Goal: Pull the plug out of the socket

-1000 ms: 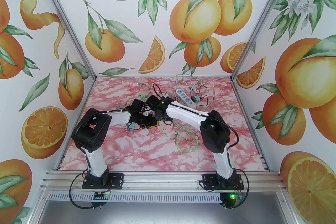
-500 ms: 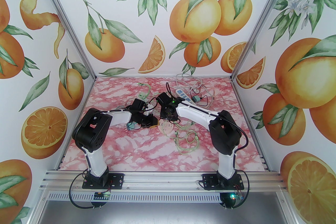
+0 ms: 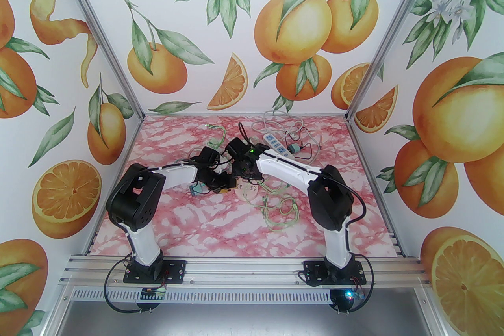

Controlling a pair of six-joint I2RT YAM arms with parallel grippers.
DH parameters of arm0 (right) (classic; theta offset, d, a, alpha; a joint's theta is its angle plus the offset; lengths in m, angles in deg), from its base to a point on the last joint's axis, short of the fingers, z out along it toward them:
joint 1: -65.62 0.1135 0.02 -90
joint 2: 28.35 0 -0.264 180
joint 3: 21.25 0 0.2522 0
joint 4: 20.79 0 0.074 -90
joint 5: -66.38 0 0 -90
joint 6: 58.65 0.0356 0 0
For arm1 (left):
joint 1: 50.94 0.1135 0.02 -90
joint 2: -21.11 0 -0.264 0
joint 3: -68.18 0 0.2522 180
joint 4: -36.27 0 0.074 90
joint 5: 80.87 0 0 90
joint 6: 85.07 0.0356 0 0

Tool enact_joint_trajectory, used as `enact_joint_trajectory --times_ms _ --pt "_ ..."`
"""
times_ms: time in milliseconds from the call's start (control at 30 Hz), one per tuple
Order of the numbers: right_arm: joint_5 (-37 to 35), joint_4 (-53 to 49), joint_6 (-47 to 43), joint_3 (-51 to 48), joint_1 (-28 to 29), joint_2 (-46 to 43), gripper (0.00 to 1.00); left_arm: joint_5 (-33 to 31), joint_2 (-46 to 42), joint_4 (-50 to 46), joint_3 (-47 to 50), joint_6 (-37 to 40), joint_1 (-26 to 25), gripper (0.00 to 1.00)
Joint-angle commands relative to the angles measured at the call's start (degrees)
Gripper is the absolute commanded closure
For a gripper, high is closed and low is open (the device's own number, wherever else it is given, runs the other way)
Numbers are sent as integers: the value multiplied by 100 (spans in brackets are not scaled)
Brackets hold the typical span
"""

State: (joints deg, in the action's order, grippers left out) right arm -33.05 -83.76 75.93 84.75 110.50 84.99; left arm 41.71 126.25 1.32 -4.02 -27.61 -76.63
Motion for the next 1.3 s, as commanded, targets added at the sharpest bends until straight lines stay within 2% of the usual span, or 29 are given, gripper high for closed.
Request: enact_joint_trajectory --times_ms 0,33,67,100,267,433,600,733,967,1267 --pt "22 300 -215 -105 -58 -677 16 -636 -243 -741 -289 185 3 57" --pt "60 412 -242 -227 -100 -837 14 -687 -310 -818 -351 236 3 57" --pt "88 518 -263 -366 -139 -1009 5 -733 -380 -885 -412 282 3 56" --pt "131 650 -286 -516 -177 -1181 0 -744 -435 -928 -457 333 3 54" --pt "442 1238 -342 -1262 -415 -1967 0 -964 -674 -1250 -679 711 -124 47" --pt "274 1736 -177 -2151 -693 -2827 0 -1422 -768 -1410 -854 1044 -542 40" --pt "591 2544 183 -3296 -1101 -3570 0 -1841 -541 -1344 -1156 1279 -986 31" --pt "722 2603 309 -3745 -1307 -3833 0 -2238 -349 -1251 -1385 1335 -1248 26" --pt "827 2786 516 -4372 -1429 -4181 0 -2602 236 -1341 -1956 1456 -1443 25" --pt "988 2994 803 -4932 -1443 -4397 0 -2764 782 -1390 -2503 1337 -1482 32"
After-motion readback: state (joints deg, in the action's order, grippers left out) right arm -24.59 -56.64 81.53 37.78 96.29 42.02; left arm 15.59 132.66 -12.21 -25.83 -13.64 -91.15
